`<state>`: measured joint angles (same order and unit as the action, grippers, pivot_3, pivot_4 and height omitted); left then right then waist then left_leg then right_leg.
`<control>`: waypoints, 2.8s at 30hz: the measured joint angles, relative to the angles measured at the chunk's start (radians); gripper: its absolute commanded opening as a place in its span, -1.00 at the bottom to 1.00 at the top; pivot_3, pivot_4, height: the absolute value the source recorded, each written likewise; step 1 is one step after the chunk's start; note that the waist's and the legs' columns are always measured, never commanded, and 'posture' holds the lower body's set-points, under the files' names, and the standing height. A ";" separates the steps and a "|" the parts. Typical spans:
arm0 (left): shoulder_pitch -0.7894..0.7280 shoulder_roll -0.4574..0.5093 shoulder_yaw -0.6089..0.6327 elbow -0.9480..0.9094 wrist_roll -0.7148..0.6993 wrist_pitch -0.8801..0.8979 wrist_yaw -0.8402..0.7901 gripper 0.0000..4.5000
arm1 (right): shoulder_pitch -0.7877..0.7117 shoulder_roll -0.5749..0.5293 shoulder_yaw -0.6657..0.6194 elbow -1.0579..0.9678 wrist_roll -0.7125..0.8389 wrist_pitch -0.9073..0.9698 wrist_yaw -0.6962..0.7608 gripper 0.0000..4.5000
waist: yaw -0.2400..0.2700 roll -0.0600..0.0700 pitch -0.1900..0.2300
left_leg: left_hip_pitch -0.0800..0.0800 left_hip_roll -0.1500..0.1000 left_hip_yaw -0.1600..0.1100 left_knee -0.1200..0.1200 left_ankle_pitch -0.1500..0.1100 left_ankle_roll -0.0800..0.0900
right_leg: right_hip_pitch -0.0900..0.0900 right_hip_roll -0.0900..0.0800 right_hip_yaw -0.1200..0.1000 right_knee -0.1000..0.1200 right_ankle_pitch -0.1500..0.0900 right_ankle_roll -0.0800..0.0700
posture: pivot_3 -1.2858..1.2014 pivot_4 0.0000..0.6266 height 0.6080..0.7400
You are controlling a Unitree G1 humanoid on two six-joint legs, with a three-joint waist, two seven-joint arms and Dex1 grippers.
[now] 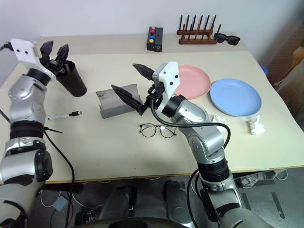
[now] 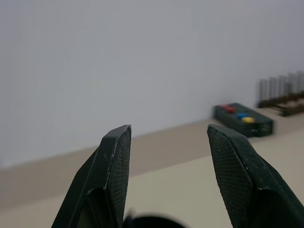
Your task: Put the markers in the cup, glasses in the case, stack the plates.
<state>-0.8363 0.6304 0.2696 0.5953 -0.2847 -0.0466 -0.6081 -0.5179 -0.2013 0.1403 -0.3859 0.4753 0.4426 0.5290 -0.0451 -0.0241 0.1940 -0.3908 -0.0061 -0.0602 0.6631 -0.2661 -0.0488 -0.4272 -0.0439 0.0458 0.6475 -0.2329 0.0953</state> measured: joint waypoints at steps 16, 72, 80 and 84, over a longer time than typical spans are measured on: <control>0.113 0.439 -0.467 -0.210 0.208 0.284 -0.712 0.98 | 0.014 -0.050 -0.023 0.021 0.006 0.004 0.070 1.00 | 0.001 0.003 0.002 | 0.000 0.002 0.001 -0.002 0.000 0.000 | -0.002 0.003 0.001 -0.001 -0.004 -0.005 | 0.03 -0.52 0.92; -0.209 0.127 0.029 -0.047 -0.010 0.280 -0.288 -0.98 | 0.013 -0.118 0.090 -0.022 -0.081 -0.028 0.184 1.00 | 0.002 0.002 0.002 | -0.001 0.001 0.000 0.000 0.000 0.000 | -0.002 0.001 0.000 0.000 -0.002 -0.001 | 0.03 -0.52 0.92; -0.182 0.119 0.040 0.144 0.068 0.029 -0.036 -0.98 | 0.004 -0.103 0.091 -0.021 -0.081 -0.030 0.184 1.00 | 0.003 0.001 0.002 | -0.001 0.001 0.000 -0.001 0.000 0.000 | -0.002 0.000 0.000 0.000 -0.002 -0.001 | 0.03 -0.52 0.92; -0.144 0.084 0.054 0.201 0.061 -0.051 0.000 -0.98 | 0.004 -0.081 0.091 -0.021 -0.080 -0.030 0.180 1.00 | 0.003 0.001 0.002 | -0.001 0.001 0.000 -0.001 0.000 0.000 | -0.002 0.000 0.000 0.000 -0.002 -0.001 | 0.03 -0.52 0.92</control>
<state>-0.9805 0.7141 0.3238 0.7960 -0.2234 -0.0979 -0.6082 -0.5140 -0.2819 0.2310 -0.4071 0.3954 0.4129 0.7090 -0.0417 -0.0227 0.1964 -0.3919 -0.0053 -0.0603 0.6626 -0.2662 -0.0485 -0.4291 -0.0437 0.0456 0.6479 -0.2344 0.0946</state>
